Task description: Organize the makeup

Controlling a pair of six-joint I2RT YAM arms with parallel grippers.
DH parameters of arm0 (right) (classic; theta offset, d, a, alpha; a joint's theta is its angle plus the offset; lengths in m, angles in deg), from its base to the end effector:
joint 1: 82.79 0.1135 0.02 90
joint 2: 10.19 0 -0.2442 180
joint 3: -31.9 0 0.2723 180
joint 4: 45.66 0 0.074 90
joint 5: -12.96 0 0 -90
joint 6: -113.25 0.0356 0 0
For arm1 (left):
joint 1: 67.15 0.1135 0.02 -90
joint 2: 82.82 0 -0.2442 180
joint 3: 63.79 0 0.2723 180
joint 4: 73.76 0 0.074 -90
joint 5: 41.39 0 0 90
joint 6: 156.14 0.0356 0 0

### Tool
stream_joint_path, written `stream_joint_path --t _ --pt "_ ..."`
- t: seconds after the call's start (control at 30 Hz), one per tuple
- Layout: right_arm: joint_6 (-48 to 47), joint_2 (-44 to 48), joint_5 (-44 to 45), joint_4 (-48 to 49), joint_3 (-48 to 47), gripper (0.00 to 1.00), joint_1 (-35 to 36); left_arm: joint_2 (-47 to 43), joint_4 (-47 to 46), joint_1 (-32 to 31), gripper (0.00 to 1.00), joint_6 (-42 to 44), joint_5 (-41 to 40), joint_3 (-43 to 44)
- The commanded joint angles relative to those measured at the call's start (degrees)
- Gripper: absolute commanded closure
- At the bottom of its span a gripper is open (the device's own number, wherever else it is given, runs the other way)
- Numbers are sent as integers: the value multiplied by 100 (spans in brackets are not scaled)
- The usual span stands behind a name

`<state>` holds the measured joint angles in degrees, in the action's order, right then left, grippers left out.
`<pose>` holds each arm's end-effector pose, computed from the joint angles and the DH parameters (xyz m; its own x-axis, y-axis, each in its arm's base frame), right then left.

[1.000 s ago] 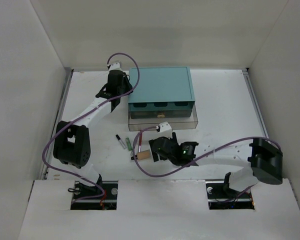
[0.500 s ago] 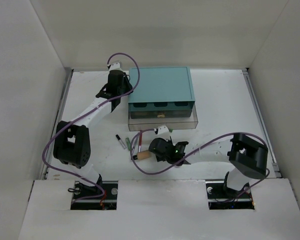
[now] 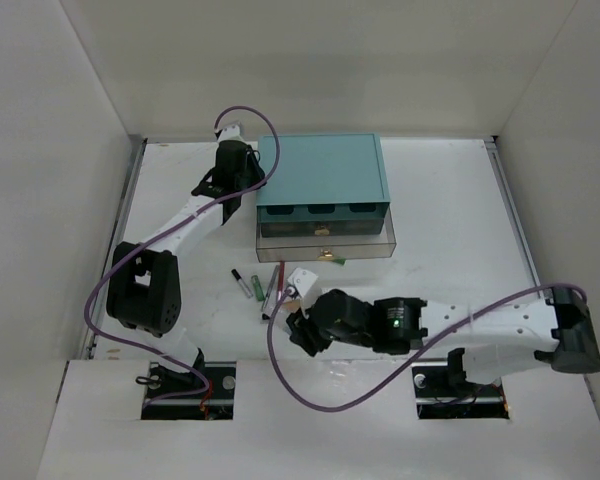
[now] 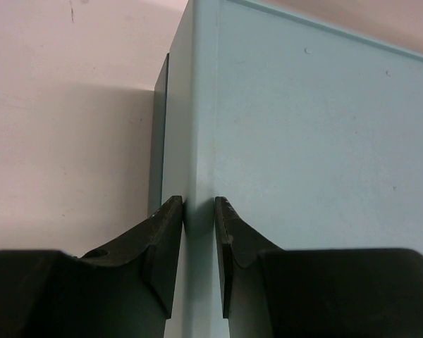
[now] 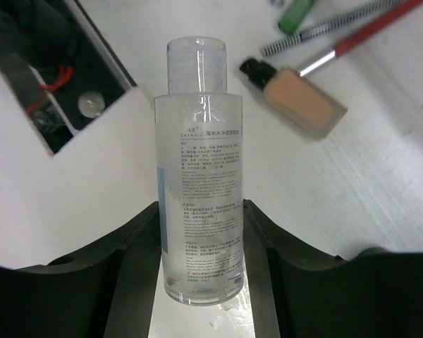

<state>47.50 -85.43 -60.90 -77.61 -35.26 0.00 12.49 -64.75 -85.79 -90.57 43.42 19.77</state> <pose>0.0488 0.3065 0.2418 -0.4540 -0.4455 -0.7716 -0.8114 0.5645 0.1515 0.3910 -0.1285 0.2624 -0.4043 -0.2983 -0.8646 0.0779 0.9306 -0.3575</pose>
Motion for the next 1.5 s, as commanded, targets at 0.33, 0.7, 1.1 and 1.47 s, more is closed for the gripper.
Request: stream_joint_path --t 0.33,0.7,1.1,1.47 --pt "-2468 371 -1498 1175 -1148 92 -3025 58 592 -48 89 166 44 -359" --pt "-3014 -228 -2379 1342 -1025 66 -3704 225 645 -101 89 157 27 -218" --pt "-2856 9 -1817 1369 -929 21 -3740 190 724 -171 89 166 9 -201" --pt "-2961 -682 -1914 51 -779 18 -1174 111 768 -171 89 184 9 -227"
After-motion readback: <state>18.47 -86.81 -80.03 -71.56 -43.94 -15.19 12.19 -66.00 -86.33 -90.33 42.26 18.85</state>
